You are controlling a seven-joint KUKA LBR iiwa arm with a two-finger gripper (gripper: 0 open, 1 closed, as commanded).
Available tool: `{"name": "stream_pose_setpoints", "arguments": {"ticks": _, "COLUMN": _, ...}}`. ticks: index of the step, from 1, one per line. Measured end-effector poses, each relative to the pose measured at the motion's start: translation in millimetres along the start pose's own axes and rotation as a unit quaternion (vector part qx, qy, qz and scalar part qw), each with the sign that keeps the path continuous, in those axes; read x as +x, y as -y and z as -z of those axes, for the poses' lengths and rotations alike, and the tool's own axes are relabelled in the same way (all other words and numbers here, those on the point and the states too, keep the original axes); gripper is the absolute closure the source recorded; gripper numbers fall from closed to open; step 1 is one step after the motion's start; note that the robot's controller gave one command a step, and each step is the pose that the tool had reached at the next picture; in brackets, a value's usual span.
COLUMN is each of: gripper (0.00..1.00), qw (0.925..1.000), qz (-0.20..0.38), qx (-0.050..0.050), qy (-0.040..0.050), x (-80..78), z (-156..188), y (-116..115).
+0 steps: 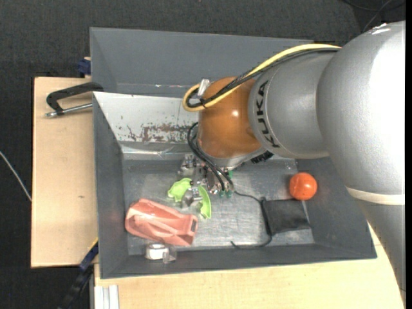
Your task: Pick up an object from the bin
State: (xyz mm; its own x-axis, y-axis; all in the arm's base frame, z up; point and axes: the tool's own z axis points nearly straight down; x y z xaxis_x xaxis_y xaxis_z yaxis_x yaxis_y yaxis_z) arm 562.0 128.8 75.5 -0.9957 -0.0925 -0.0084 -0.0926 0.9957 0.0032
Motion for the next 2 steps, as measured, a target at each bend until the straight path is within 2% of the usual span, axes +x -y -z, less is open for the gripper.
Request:
{"name": "stream_pose_setpoints", "arguments": {"ticks": 1, "gripper": 1.00, "qw": 1.0000, "qz": 0.000, "qx": 0.000, "qy": 0.0000, "x": 0.0, "z": 0.0, "y": 0.0}}
{"name": "stream_pose_setpoints", "arguments": {"ticks": 2, "gripper": 1.00, "qw": 1.0000, "qz": -0.002, "qx": 0.001, "qy": 0.0036, "x": -17.3, "z": 183.8, "y": 12.0}}
